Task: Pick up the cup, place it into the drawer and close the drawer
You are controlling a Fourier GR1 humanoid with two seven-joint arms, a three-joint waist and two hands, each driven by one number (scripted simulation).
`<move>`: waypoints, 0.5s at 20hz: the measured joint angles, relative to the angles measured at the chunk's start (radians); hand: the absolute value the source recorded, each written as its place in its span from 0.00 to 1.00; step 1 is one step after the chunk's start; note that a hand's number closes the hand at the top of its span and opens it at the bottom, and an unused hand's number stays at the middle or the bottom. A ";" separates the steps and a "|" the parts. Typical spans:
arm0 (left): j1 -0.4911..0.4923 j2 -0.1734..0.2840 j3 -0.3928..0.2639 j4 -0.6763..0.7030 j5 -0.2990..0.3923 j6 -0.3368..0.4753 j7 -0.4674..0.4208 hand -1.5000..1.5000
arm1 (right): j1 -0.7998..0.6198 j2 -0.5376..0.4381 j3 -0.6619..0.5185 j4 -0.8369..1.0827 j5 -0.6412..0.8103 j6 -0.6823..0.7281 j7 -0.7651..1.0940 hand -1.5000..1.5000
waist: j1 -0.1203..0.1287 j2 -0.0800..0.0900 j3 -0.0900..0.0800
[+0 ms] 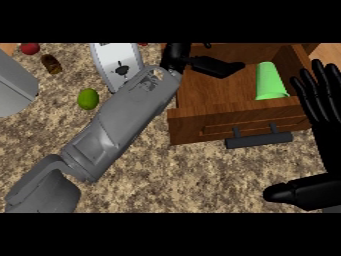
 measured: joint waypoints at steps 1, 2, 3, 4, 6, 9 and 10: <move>-0.003 0.000 -0.008 -0.001 0.008 0.005 0.006 0.00 | -0.004 0.004 0.003 -0.004 -0.003 -0.004 0.006 0.00 | 0.000 0.000 0.000; 0.001 0.000 -0.018 -0.006 0.016 0.013 0.006 0.00 | -0.001 0.008 0.009 -0.009 -0.004 -0.004 0.009 0.00 | -0.001 0.000 0.000; 0.004 0.000 -0.026 -0.015 0.026 0.022 0.003 0.00 | -0.007 0.005 0.007 -0.013 -0.013 -0.002 0.017 0.00 | -0.006 0.001 0.000; 0.019 0.000 -0.036 -0.032 0.039 0.026 -0.006 0.00 | -0.007 0.007 0.008 -0.014 -0.017 -0.001 0.014 0.00 | -0.005 0.000 0.000; 0.025 0.000 -0.041 -0.050 0.067 0.030 -0.020 0.00 | -0.015 0.006 0.003 -0.018 -0.034 0.000 0.024 0.00 | -0.003 0.000 -0.001; 0.021 0.000 -0.027 -0.071 0.109 0.007 -0.056 0.00 | -0.014 0.015 -0.001 -0.011 -0.048 -0.003 0.024 0.00 | 0.010 -0.002 -0.001; 0.020 0.000 -0.021 -0.078 0.122 0.003 -0.069 0.00 | -0.010 0.016 -0.001 -0.016 -0.054 -0.003 0.026 0.00 | 0.015 -0.003 -0.001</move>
